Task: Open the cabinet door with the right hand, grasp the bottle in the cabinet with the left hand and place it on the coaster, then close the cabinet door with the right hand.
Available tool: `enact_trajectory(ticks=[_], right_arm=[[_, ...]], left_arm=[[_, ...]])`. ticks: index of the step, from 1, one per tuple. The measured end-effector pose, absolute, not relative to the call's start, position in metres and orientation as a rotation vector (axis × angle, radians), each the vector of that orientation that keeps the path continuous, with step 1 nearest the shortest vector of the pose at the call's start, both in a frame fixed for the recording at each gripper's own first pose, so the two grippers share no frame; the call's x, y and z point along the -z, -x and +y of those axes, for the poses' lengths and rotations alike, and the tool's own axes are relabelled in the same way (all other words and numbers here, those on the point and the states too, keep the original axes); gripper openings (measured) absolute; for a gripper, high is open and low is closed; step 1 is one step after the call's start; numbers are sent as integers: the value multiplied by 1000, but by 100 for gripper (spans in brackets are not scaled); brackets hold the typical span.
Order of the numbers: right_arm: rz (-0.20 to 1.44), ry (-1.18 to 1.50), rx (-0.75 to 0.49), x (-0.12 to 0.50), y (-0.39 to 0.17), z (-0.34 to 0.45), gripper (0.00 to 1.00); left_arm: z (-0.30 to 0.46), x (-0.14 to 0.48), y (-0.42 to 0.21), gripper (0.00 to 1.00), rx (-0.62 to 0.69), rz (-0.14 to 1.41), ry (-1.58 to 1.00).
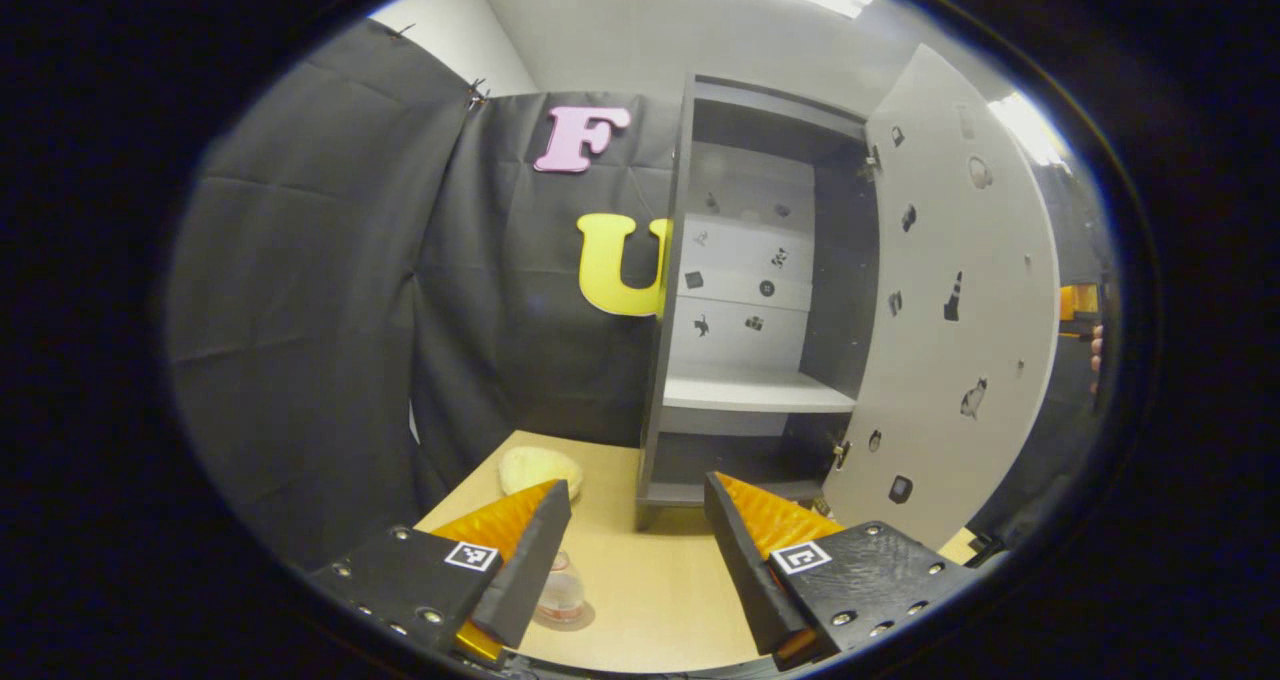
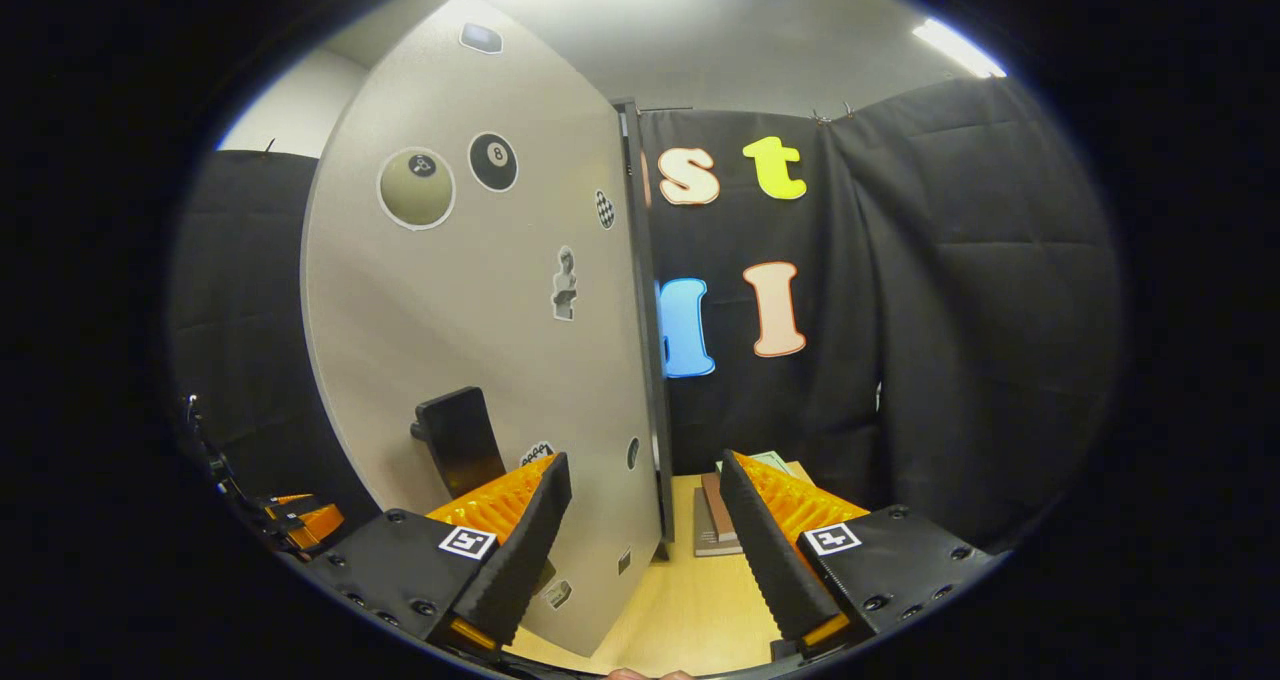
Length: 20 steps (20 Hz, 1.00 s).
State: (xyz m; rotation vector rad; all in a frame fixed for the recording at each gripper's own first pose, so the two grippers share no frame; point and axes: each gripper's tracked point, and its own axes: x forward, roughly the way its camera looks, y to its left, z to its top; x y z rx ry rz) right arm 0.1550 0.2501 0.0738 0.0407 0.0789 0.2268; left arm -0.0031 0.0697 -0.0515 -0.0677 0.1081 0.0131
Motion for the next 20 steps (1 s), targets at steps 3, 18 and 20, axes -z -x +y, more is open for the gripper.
enact_trajectory(ticks=[3, 18, 20], right_arm=[[75, -45, -235, -73, -156, 267, 96], [100, -19, -290, -65, -175, 352, 89], [109, -25, -325, -61, -184, 373, 96]], left_arm=[[94, 52, 5, 85, -42, 98, 82], [161, 67, -9, 87, -107, 118, 90], [170, 69, -10, 82, -119, 124, 102]])
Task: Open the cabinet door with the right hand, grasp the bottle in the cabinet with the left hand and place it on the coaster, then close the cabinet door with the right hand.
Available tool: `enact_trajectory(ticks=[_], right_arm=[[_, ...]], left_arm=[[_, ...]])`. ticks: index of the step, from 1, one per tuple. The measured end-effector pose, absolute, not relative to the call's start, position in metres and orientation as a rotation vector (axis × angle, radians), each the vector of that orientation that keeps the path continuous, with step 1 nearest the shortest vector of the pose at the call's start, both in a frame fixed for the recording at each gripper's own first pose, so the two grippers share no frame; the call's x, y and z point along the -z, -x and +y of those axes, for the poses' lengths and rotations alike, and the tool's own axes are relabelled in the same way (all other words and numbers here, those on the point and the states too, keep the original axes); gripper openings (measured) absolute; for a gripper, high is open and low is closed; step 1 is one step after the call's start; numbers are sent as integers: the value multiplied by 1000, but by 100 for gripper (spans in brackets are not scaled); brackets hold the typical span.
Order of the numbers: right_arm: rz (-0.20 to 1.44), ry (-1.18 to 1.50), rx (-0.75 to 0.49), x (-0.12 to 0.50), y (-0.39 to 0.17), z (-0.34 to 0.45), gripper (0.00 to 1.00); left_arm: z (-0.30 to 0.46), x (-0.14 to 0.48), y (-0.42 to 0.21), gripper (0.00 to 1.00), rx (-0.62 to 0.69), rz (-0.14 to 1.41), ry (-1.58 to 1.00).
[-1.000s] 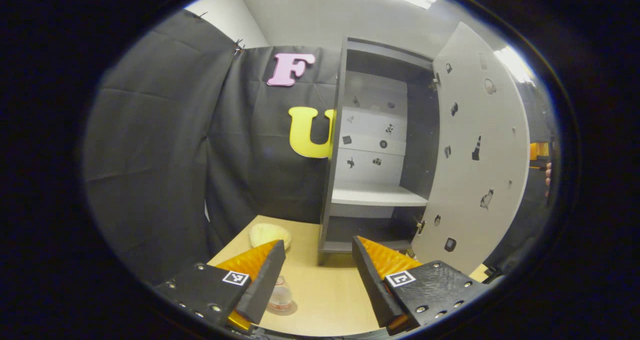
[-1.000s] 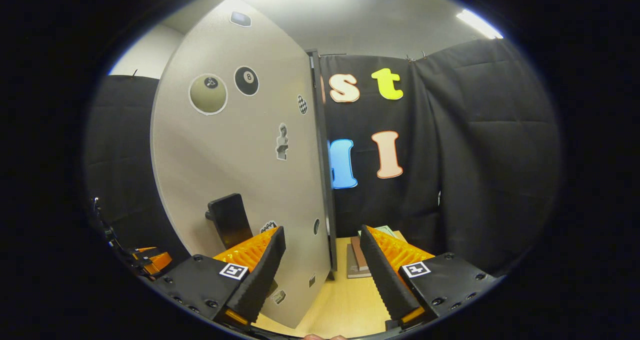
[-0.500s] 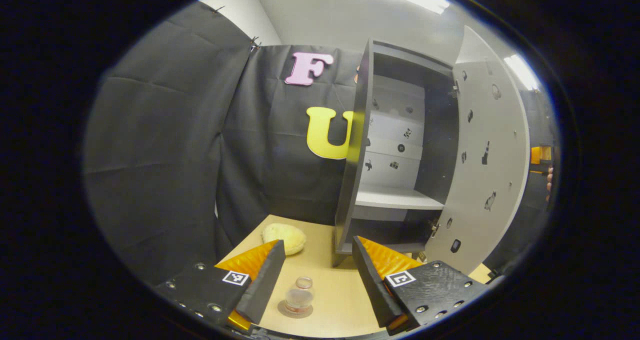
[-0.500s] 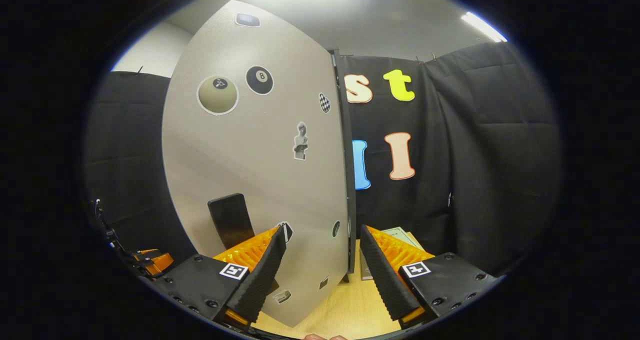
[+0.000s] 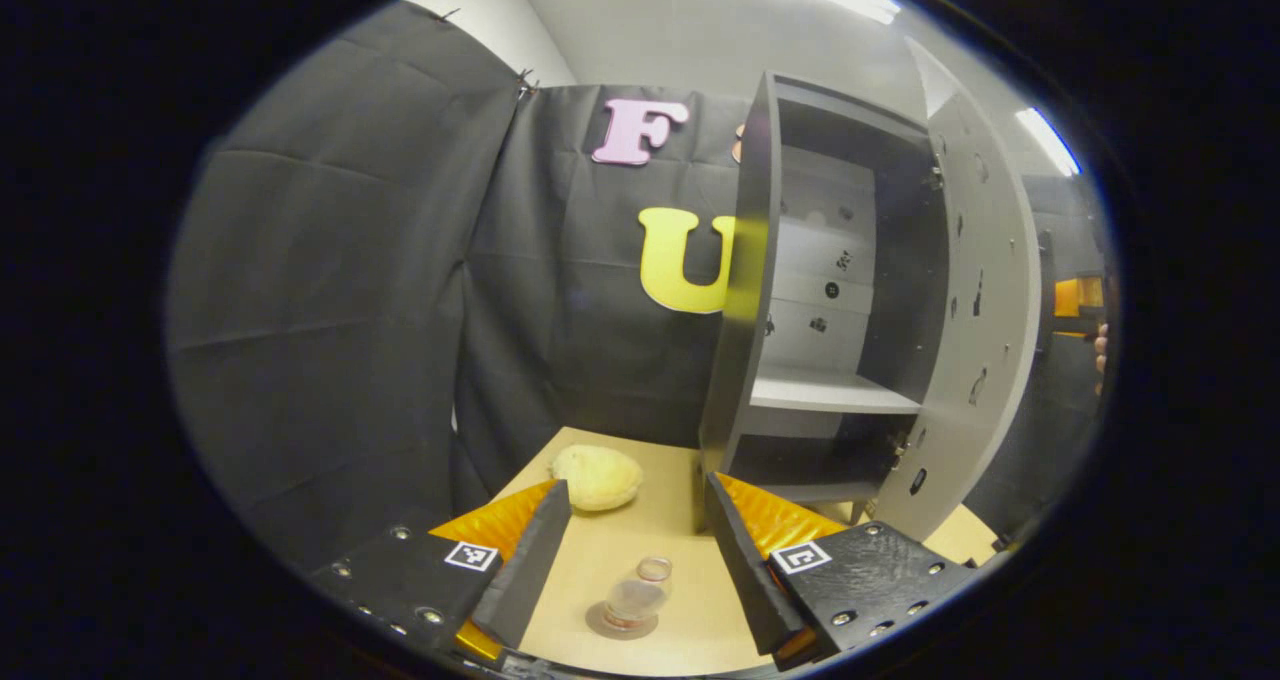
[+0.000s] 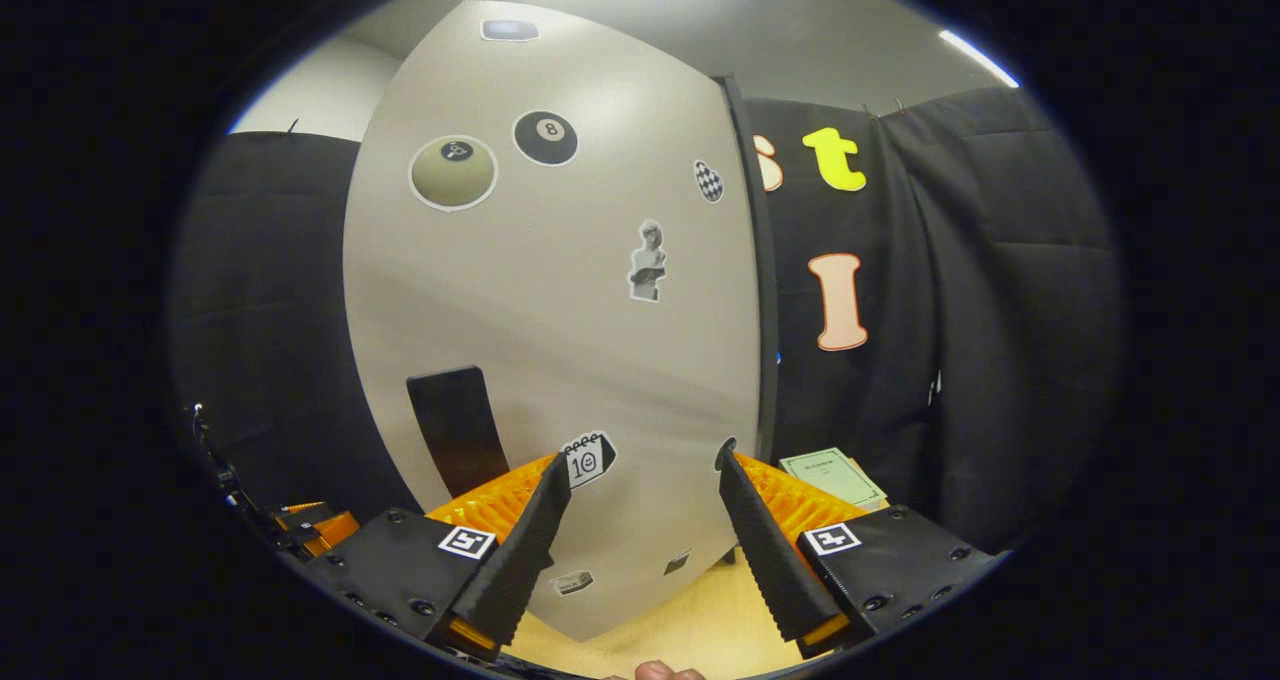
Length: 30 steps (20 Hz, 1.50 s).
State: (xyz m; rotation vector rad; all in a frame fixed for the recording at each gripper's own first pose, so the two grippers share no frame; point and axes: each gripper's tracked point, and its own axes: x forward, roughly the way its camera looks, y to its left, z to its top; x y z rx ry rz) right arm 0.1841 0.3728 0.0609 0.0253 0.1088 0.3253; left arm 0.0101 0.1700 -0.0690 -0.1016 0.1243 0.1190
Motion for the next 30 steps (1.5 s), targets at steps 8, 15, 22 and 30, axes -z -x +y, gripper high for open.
enact_trajectory(ticks=[8, 15, 22, 30], right_arm=[[80, -19, -432, -62, -194, 408, 97], [117, -52, -371, -44, -183, 374, 97], [95, 22, -302, -41, -175, 315, 97], [79, -34, -255, -52, -173, 248, 98]], left_arm=[[207, 61, -1, 80, -193, 111, 127], [192, 70, -4, 80, -190, 155, 91], [126, 36, 0, 87, -101, 108, 45], [62, 2, 1, 80, -99, 57, 90]])
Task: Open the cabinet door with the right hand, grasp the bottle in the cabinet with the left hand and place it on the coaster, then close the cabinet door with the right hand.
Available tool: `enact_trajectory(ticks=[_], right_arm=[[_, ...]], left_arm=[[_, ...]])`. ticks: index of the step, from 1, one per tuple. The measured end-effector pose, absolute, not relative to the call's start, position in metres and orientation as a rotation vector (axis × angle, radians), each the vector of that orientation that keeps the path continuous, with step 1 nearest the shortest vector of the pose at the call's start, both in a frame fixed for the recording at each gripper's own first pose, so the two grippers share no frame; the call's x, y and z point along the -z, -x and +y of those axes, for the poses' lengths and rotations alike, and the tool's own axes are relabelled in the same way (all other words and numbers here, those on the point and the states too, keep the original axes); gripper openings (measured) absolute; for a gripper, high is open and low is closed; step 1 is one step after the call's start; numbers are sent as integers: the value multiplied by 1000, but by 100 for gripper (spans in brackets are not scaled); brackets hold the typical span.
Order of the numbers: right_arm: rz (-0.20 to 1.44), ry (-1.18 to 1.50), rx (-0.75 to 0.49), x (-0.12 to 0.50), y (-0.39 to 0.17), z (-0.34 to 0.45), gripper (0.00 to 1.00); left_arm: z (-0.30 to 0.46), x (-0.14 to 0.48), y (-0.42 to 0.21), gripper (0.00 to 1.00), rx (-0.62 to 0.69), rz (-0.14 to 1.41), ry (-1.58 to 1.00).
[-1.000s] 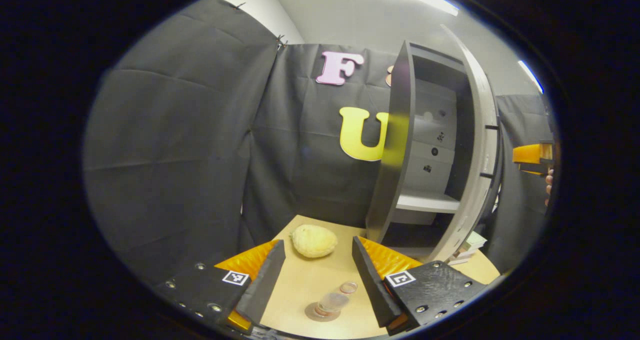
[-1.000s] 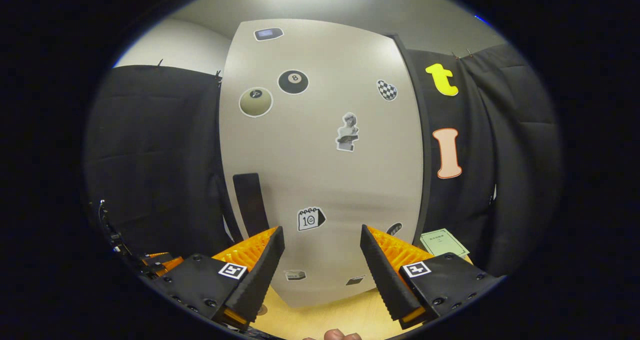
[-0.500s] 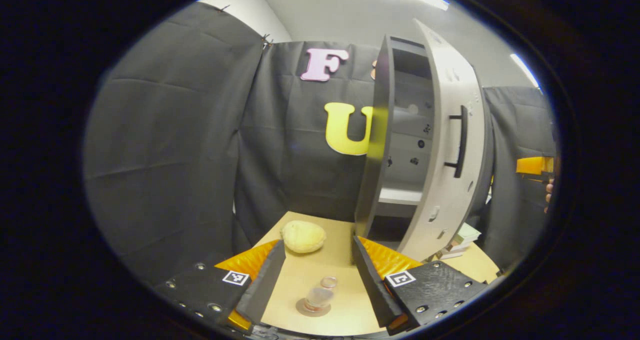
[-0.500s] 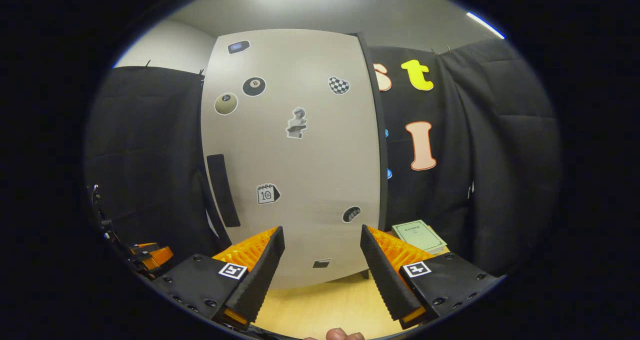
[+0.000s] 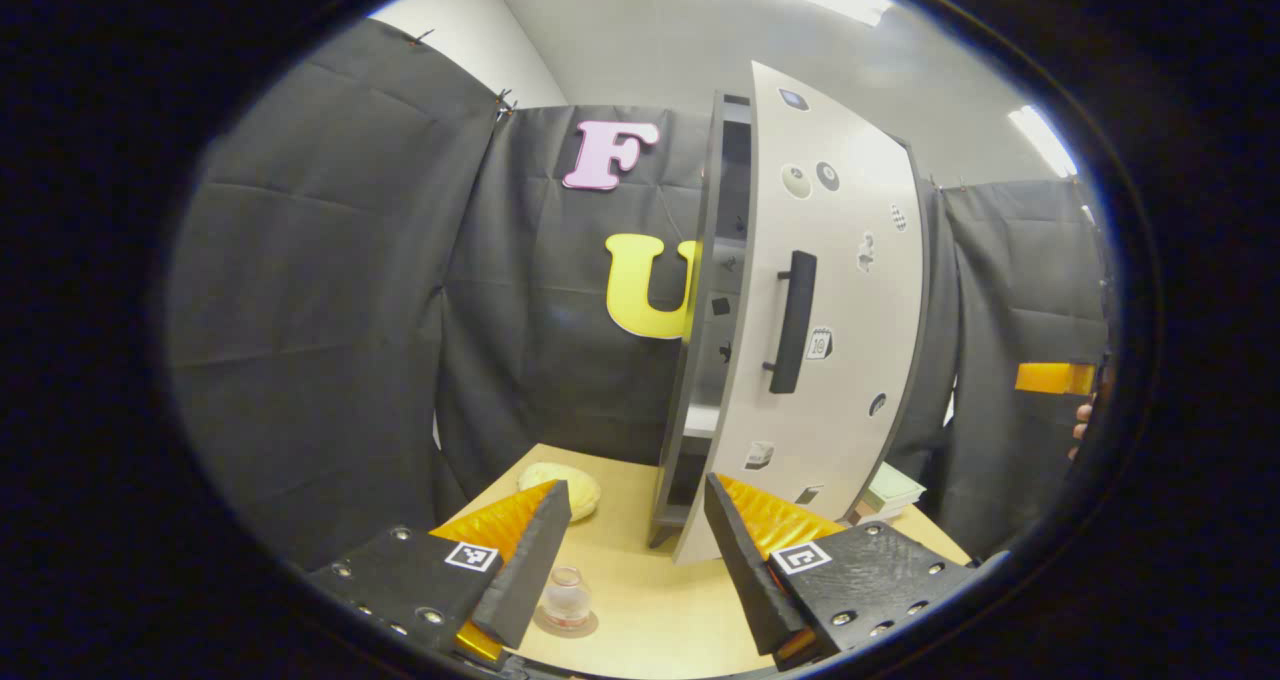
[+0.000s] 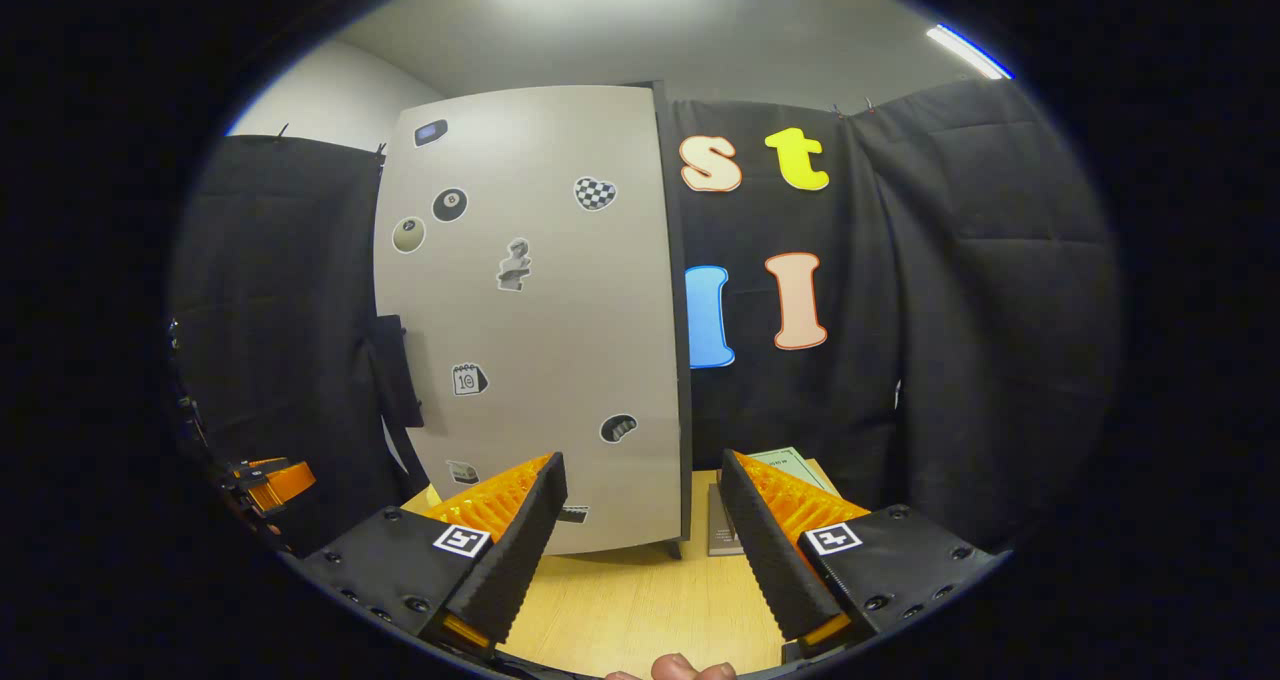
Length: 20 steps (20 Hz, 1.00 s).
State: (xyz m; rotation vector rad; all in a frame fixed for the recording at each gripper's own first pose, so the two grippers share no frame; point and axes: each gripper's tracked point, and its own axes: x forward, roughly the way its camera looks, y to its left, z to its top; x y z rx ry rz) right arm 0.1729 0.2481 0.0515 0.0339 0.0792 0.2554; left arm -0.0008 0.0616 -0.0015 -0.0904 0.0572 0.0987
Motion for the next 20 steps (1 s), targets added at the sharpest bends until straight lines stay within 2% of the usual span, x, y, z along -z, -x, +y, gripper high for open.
enact_trajectory(ticks=[9, 18, 19, 20], right_arm=[[53, -37, -251, -65, -183, 168, 98], [85, -94, -250, -43, -174, 95, 98], [88, -102, -246, -41, -174, 89, 98], [88, -111, -239, -40, -173, 84, 98]], left_arm=[[13, -57, 11, 80, -144, -42, 64], [-56, -54, 25, 80, -176, -40, 103], [-68, -55, 25, 83, -159, -37, 102], [-78, -56, 24, 80, -143, -36, 95]])
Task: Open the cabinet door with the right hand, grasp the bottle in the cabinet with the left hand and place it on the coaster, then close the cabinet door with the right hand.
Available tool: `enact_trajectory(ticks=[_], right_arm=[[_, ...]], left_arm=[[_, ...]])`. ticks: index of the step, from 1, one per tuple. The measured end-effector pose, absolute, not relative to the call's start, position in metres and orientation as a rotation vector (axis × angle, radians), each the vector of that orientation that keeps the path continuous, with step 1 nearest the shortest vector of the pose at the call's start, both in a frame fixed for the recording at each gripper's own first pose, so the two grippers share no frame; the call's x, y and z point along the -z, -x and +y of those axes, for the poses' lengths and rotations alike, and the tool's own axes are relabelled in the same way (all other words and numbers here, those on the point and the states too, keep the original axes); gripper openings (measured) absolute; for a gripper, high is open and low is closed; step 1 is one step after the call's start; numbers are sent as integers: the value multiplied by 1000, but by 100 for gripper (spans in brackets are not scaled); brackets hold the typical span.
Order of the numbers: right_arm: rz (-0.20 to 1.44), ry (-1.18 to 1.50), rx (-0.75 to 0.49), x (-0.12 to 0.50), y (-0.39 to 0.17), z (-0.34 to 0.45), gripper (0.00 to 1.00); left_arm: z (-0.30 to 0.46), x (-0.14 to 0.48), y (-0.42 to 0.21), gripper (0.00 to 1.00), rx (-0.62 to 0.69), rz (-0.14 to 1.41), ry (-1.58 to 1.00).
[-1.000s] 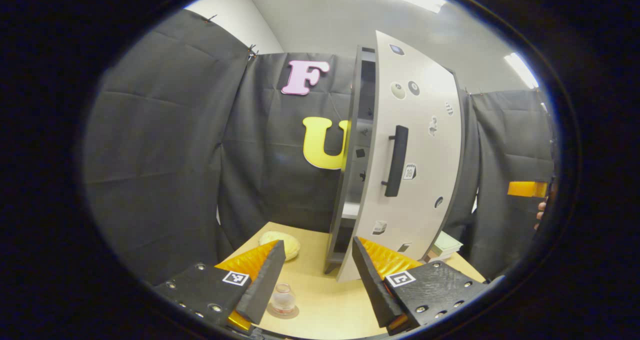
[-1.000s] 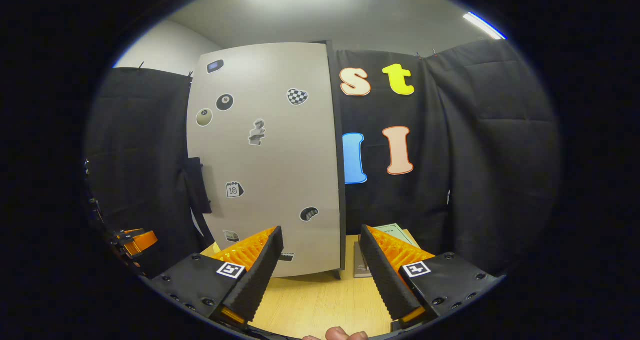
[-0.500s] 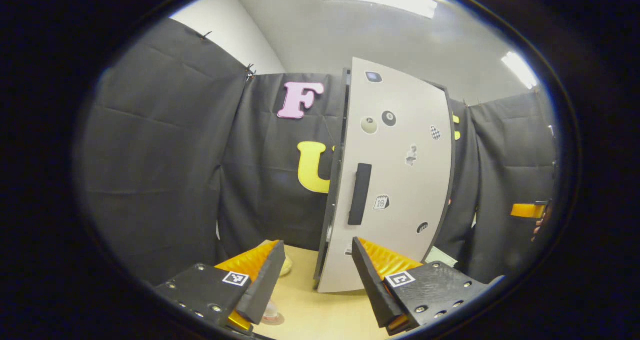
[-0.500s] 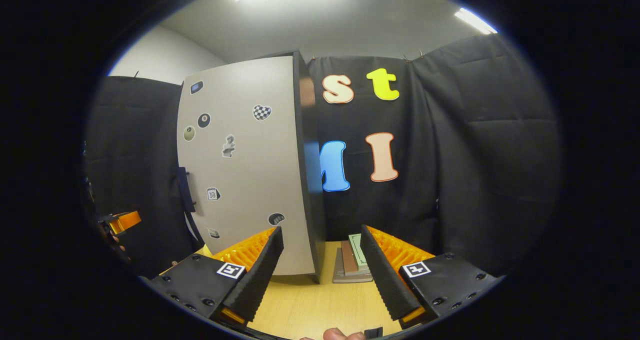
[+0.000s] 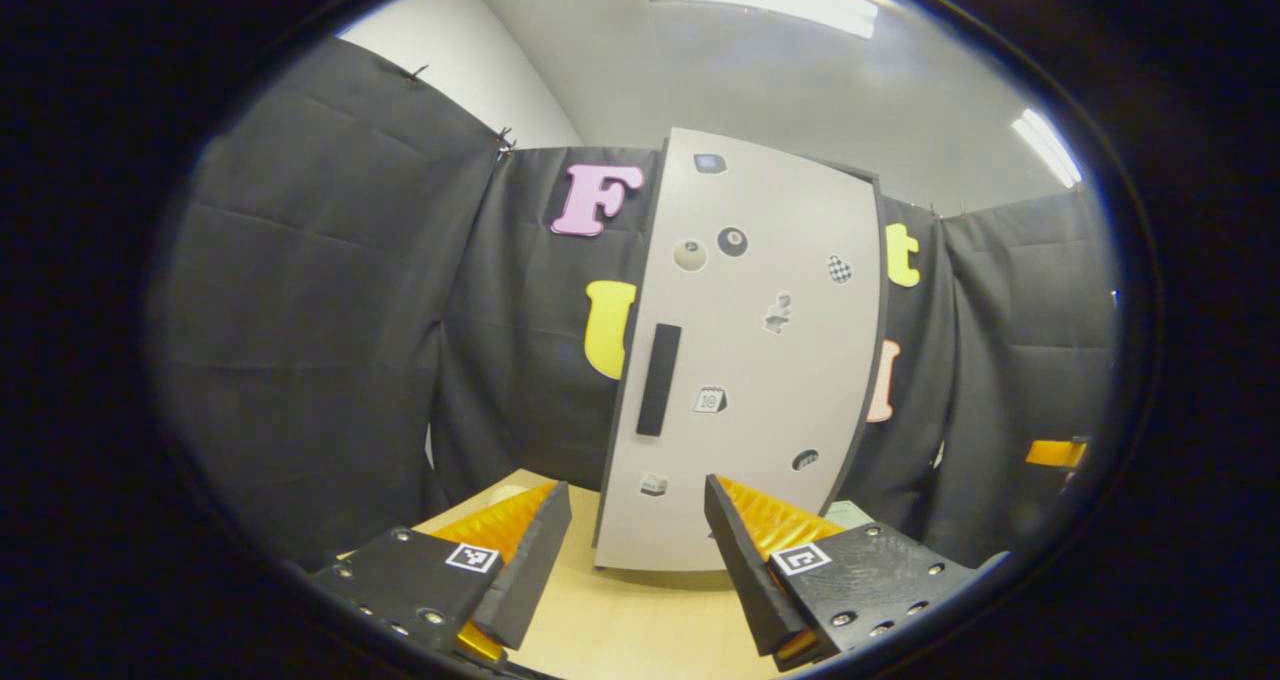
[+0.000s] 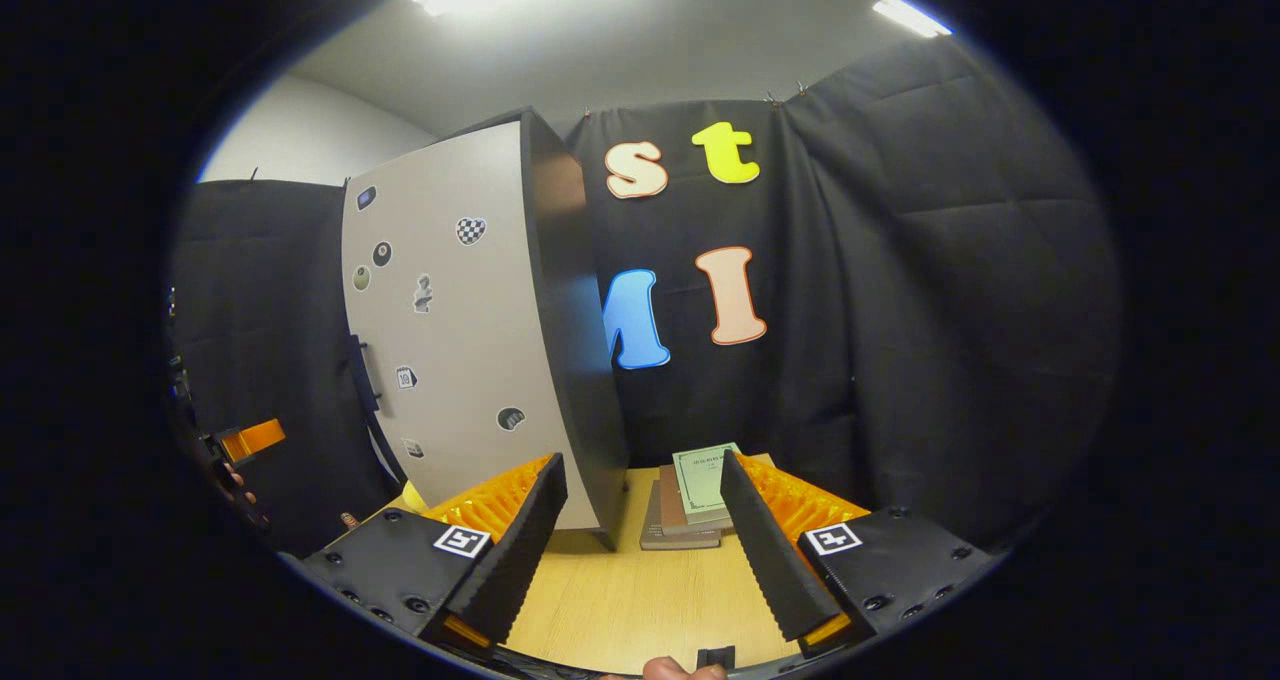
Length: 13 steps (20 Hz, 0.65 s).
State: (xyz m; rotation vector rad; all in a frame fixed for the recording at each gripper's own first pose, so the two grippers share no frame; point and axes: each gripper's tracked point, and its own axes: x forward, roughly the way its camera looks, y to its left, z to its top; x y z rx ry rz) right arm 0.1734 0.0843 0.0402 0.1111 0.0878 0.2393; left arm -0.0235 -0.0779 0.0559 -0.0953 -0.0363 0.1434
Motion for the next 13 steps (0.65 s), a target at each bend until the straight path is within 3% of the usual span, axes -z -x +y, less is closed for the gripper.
enact_trajectory(ticks=[7, 12, 13], right_arm=[[109, -150, -228, -23, -182, 94, 98], [113, -150, -242, -17, -196, 127, 98], [120, -150, -237, -16, -199, 134, 98]], left_arm=[[-128, -64, 10, 80, -24, -27, 74], [-121, -57, -6, 83, 9, -17, 22], [-118, -59, -11, 80, 32, -17, 29]])
